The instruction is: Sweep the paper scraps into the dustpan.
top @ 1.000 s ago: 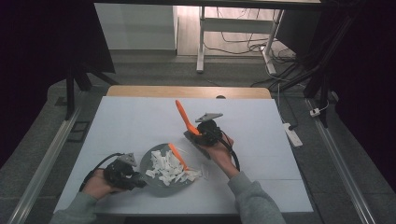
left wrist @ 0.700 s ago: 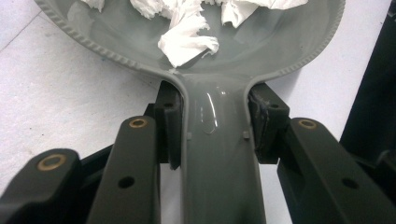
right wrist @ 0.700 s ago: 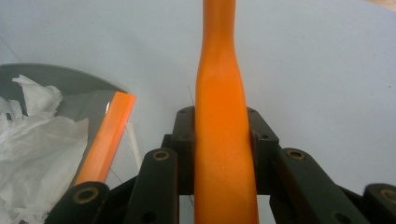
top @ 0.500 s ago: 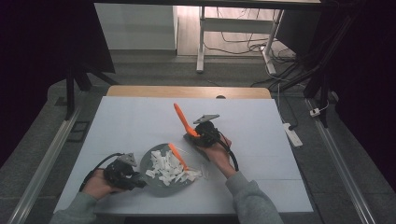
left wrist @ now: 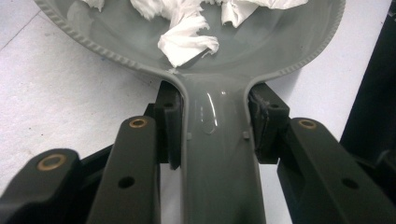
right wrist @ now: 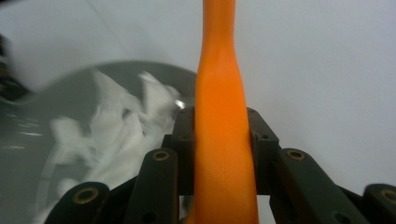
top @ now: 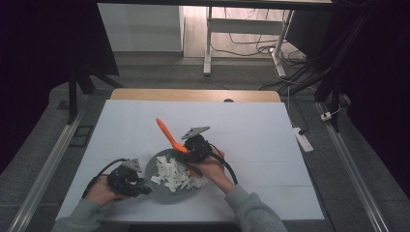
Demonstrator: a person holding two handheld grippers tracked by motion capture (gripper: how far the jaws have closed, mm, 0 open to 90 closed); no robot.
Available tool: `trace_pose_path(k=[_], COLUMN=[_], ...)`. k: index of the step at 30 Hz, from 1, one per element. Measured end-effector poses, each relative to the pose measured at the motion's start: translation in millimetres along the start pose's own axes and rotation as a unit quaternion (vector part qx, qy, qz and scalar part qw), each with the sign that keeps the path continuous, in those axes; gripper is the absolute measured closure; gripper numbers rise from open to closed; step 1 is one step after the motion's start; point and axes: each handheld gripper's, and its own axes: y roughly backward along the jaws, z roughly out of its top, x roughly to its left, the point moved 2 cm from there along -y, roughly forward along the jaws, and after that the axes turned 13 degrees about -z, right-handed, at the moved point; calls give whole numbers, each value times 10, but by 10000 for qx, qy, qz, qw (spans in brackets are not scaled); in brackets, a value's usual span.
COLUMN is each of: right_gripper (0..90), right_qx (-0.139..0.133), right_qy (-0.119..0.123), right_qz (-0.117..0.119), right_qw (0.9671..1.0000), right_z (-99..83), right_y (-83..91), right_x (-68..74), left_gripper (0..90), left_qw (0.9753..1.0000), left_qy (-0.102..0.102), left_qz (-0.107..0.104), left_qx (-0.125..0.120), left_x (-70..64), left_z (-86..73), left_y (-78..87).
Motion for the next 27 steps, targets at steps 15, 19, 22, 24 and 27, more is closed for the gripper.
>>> trace_pose_path(k=[15, 19, 22, 24, 27], right_gripper=[704, 704, 704, 704, 705], right_qx=[-387, -196, 24, 160, 280], right_qy=[-443, -669, -841, -946, -1006], right_qz=[-585, -960, -1167, -1217, -1206], right_qw=[9966, 9929, 9896, 9879, 9872], right_z=[-134, -360, -514, -598, -650], right_y=[540, 666, 672, 646, 588], right_x=[-367, -476, -527, -549, -498], left_gripper=[614, 614, 614, 614, 614], left_qw=[10000, 10000, 10000, 10000, 10000], left_qy=[2, -21, -11, -18, -28], left_qz=[-17, -8, -13, -14, -14], left_qx=[-7, 11, -1, 4, 12], left_x=[-8, -16, -24, -29, -35], left_z=[-1, -2, 0, 0, -2], left_y=[-2, 0, -6, -8, -10])
